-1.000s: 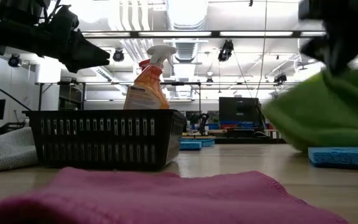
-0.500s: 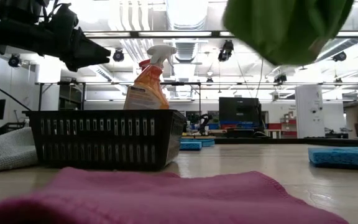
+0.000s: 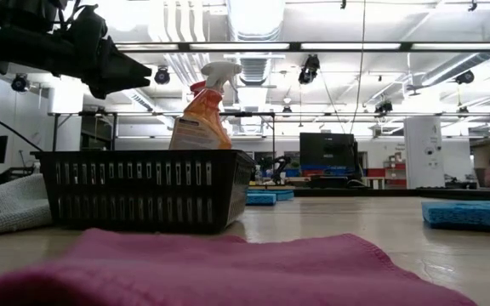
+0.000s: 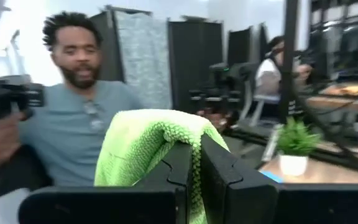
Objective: Pick & Place Kitchen Items
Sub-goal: Put the green towel into the violet bucket
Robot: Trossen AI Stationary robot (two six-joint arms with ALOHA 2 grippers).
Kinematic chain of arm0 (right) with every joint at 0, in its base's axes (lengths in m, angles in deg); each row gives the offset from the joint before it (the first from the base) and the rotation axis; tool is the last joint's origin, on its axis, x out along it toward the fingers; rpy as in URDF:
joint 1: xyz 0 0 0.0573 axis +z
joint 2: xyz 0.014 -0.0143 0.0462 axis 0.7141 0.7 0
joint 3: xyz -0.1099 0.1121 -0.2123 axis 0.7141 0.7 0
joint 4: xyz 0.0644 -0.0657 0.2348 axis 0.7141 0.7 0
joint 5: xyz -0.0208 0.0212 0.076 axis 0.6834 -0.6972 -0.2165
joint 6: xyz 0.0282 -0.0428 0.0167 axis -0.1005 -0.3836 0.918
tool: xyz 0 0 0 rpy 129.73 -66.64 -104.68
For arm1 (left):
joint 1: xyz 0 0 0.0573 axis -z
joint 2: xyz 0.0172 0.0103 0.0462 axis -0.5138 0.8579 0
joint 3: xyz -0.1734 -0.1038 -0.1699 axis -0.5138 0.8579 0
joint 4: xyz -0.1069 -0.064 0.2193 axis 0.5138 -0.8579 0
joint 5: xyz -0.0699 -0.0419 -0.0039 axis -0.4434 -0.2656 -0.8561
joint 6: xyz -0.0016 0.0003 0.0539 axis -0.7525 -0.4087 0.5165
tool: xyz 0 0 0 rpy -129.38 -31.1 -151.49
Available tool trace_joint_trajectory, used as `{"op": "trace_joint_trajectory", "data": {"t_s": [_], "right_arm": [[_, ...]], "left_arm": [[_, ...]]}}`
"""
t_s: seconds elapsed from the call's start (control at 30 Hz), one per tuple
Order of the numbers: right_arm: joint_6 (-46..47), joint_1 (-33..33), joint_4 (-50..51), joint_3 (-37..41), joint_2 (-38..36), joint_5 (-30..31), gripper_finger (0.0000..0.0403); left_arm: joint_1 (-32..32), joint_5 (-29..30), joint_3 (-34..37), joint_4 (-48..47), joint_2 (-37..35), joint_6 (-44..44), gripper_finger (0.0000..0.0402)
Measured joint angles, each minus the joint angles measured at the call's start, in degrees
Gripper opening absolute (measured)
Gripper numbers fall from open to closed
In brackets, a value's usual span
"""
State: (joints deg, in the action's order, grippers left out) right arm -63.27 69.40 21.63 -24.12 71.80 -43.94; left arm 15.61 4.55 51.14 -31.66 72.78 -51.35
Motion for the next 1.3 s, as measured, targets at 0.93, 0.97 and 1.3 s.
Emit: {"op": "trace_joint_trajectory", "data": {"t_s": [0.93,0.97,1.3], "right_arm": [[20.8,27.8,29.2,-20.1,31.0,20.0,0.0018],[21.3,28.2,29.3,-20.1,32.6,20.2,0.0018],[27.7,28.9,29.1,-20.2,48.8,20.4,0.0018]], "left_arm": [[0.0,3.9,6.4,6.2,0.0,-4.3,0.0216],[0.0,3.9,6.4,6.7,0.0,-4.2,0.0216],[0.0,3.9,6.3,10.5,0.0,-2.7,0.0216]]}}
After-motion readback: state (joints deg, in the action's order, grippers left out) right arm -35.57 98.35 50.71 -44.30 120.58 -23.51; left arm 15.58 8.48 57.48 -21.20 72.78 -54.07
